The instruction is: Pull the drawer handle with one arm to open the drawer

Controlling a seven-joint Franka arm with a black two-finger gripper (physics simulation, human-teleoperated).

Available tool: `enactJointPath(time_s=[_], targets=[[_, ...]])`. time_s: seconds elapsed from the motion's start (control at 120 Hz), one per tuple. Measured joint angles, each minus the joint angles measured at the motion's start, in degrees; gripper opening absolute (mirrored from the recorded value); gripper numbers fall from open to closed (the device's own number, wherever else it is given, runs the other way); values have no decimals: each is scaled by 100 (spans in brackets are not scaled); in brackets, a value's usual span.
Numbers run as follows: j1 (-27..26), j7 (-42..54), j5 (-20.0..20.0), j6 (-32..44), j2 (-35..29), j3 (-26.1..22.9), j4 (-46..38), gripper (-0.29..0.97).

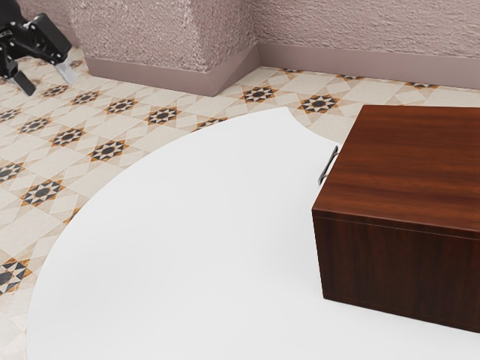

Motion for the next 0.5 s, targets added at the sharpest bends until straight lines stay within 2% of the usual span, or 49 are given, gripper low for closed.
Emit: enactJointPath(time_s=[0.067, 0.175, 0.283, 0.383, 0.417, 0.442, 0.5], targets=[[10, -6, 47, 32, 15, 43, -187, 68], [336, -18, 28, 139, 1094, 424, -704, 68], [679, -29, -544, 420, 1740, 613, -1559, 68], [844, -41, -928, 815, 1745, 398, -2724, 68], [1150, -45, -1009, 986, 1624, 113, -3060, 68], [1608, -47, -1057, 1109, 1495, -336, -3267, 68], [3758, -53, -1108, 1449, 1011, -2461, -3928, 68]])
